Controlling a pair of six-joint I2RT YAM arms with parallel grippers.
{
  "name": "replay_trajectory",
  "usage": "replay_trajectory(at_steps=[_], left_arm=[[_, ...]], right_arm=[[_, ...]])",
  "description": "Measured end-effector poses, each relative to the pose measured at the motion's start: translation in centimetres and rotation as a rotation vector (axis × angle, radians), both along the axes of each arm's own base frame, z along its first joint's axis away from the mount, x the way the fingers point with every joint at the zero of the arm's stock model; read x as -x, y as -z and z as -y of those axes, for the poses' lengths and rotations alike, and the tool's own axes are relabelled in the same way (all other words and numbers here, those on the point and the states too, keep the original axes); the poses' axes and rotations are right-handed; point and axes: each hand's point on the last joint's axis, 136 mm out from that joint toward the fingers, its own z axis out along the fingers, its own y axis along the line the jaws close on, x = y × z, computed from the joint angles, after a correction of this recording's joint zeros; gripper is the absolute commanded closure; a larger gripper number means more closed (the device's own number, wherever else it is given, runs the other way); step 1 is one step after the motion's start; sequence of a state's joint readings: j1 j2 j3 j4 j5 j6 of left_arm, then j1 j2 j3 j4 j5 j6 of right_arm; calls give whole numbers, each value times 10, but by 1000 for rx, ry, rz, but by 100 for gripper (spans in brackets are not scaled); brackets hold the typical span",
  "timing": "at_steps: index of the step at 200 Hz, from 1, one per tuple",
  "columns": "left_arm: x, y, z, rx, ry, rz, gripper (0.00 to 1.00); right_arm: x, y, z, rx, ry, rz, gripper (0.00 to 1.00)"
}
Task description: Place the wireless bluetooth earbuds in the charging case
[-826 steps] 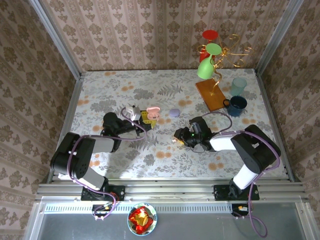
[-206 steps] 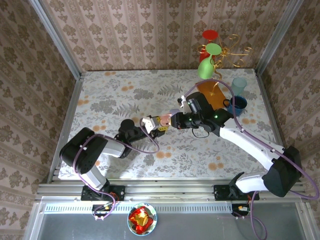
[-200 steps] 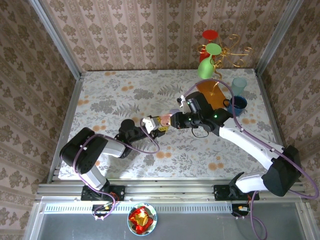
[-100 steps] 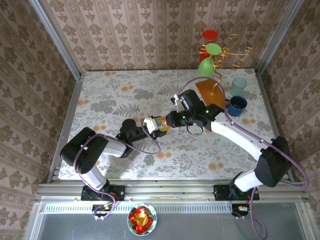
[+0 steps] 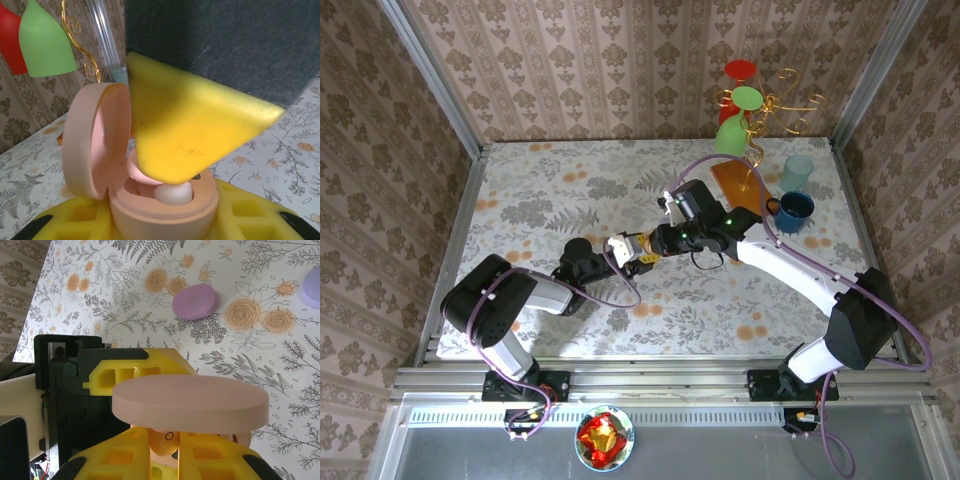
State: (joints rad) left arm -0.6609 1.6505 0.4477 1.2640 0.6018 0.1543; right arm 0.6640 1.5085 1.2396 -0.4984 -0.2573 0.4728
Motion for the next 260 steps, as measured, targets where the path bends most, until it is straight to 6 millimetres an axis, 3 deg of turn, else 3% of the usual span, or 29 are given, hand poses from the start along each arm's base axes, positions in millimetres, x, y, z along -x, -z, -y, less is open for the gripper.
replay_trajectory(at_steps=[83, 153, 223, 260], left_arm=[[-1, 4, 0, -6, -1, -8, 80], [-3, 5, -2, -11, -8, 3, 80], [-3, 12, -6, -42, -32, 41, 81], [-2, 12, -3, -47, -34, 55, 81]], right_arm=[[5, -1, 0, 5, -9, 15, 64], [14, -35, 21, -75, 34, 137, 60], [8, -50, 29, -98, 62, 177, 60], [-13, -70, 23, -114, 77, 210, 60]])
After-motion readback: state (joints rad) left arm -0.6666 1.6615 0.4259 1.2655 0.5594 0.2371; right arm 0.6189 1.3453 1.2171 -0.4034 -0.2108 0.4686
